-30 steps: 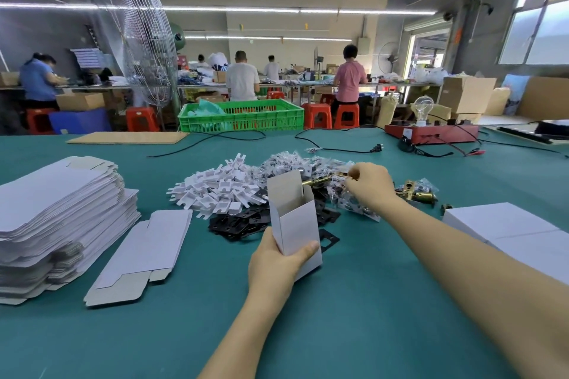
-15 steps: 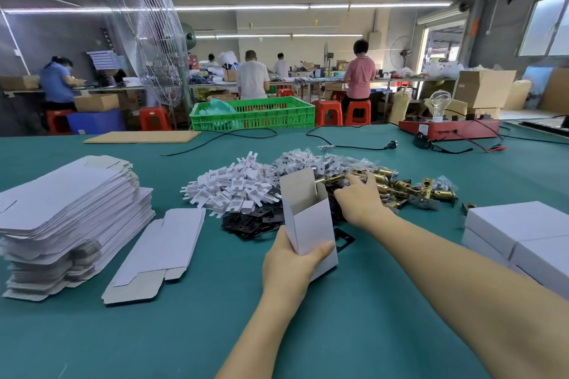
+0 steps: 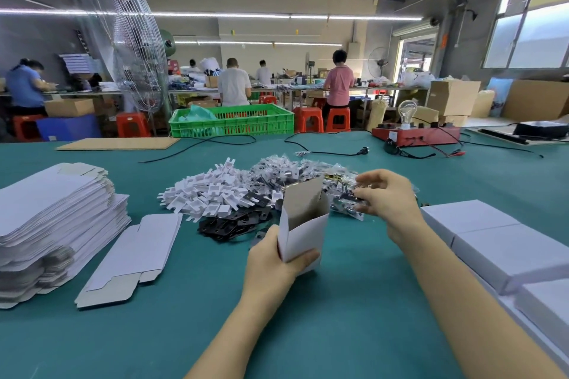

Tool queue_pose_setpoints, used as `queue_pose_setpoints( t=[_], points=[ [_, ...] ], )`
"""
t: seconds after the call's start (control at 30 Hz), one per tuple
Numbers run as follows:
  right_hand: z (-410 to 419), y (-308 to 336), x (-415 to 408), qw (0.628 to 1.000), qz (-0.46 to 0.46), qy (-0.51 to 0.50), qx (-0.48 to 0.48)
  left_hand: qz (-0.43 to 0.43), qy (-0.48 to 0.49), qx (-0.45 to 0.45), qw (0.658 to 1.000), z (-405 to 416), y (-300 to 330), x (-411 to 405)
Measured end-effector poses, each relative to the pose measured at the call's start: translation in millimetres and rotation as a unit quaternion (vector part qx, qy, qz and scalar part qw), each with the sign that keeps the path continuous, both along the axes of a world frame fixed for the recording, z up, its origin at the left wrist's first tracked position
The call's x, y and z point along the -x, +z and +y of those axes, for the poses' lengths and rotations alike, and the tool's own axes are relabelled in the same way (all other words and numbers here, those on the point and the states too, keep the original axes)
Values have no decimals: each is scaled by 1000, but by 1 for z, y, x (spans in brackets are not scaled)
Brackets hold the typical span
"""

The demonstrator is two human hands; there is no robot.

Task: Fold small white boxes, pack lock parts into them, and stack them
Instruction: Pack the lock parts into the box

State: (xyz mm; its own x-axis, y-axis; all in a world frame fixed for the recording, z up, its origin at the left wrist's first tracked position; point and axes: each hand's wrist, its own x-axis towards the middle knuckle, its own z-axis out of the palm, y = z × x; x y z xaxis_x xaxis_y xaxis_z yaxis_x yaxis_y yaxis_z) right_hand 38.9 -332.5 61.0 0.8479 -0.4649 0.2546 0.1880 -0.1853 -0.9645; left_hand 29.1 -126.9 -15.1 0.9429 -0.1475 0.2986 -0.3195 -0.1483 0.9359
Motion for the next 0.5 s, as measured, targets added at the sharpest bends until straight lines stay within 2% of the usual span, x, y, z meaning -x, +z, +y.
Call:
queue_pose_setpoints(
  t=[0.07,0.23,0.33,0.4,0.43,0.5],
  points=[
    [1,-6,0,1000,16,0,4,3,12,11,1000,2,-1,-2],
    [14,-31,-17,991,102,27,86,21,82,57,995,5,-3,-10],
    [24,-45,-24,962,151,9,228,23,87,76,993,5,-4,-13],
    [31,-48,-24,939,123,-23,320,19,89,73,993,5,-5,-14],
    [36,-48,-24,930,98,-4,353,15,91,73,993,5,-5,-14],
    [46,-50,-21,903,83,98,410,7,99,72,992,5,-6,-15]
  ],
)
